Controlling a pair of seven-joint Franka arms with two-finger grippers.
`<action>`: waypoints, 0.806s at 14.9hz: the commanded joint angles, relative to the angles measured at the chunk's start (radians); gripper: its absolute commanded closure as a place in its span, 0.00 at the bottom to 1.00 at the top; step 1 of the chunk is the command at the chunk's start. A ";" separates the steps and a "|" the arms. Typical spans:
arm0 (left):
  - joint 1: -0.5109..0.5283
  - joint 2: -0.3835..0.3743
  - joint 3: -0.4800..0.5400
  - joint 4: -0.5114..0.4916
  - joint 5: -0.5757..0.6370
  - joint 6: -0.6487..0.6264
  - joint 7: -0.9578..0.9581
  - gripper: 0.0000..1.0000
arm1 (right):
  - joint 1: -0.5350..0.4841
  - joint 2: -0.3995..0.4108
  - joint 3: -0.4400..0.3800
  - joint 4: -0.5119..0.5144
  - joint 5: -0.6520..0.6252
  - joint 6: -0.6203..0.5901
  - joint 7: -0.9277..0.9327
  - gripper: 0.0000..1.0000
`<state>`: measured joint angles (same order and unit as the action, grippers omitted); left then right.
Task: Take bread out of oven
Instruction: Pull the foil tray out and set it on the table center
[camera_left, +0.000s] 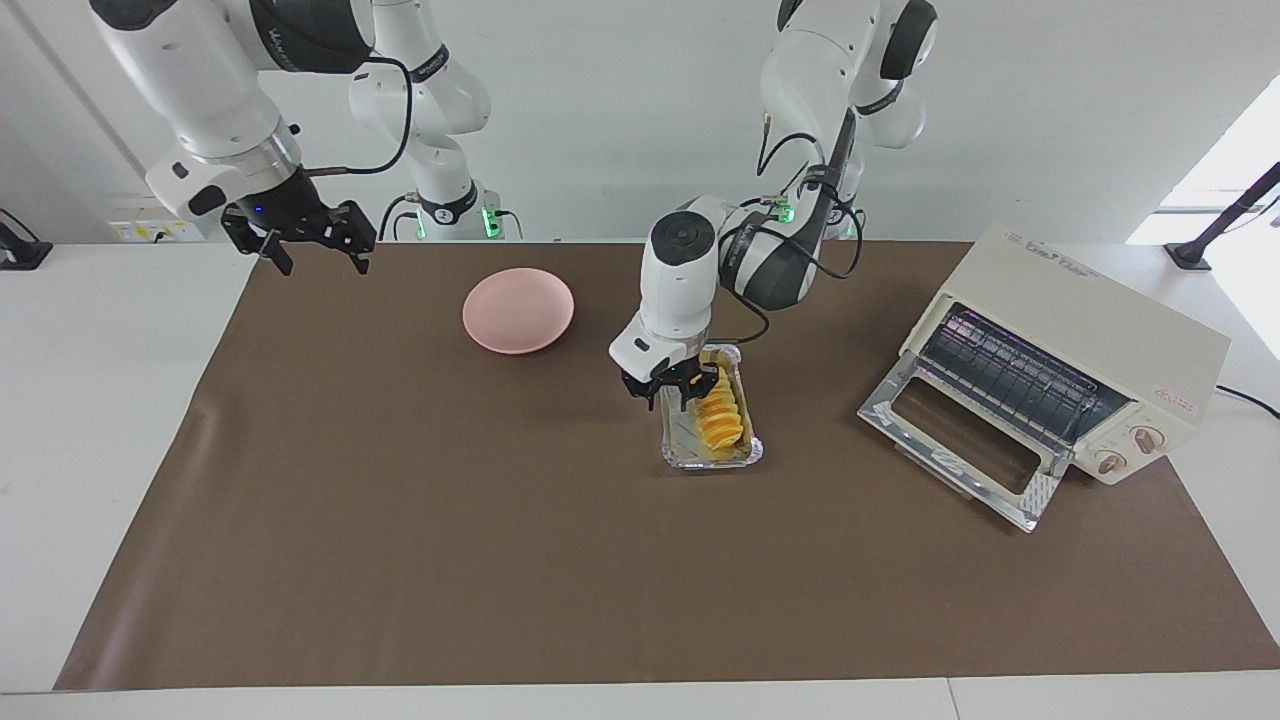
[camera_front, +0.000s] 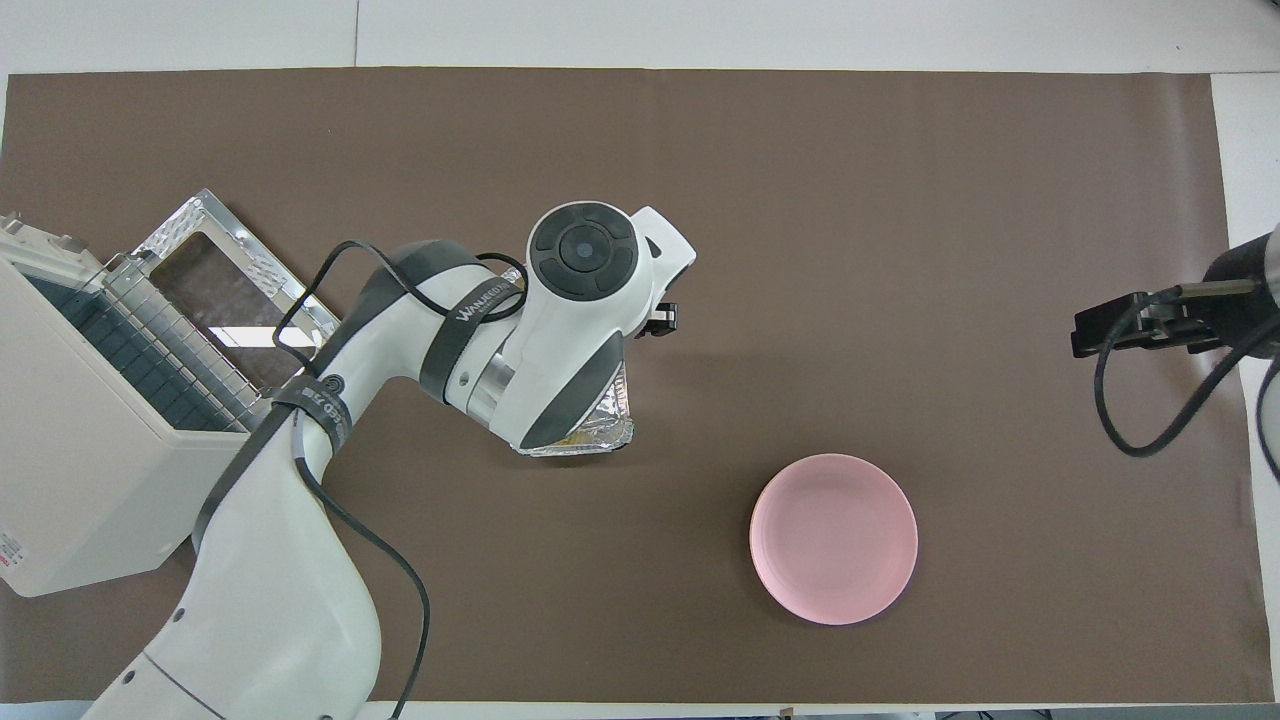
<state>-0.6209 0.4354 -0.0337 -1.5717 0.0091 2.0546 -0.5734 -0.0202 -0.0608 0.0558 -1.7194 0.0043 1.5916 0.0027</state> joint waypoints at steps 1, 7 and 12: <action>0.090 -0.110 0.005 0.034 -0.043 -0.155 0.020 0.00 | 0.093 -0.008 0.006 -0.098 0.000 0.126 0.023 0.00; 0.341 -0.303 0.009 0.024 -0.035 -0.453 0.241 0.00 | 0.382 0.174 0.007 -0.075 0.065 0.345 0.302 0.00; 0.473 -0.438 -0.002 -0.010 -0.031 -0.663 0.351 0.00 | 0.474 0.289 0.007 -0.026 0.082 0.447 0.333 0.00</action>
<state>-0.1921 0.0721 -0.0177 -1.5203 -0.0094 1.4293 -0.2493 0.4382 0.1872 0.0692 -1.7800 0.0652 2.0127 0.3332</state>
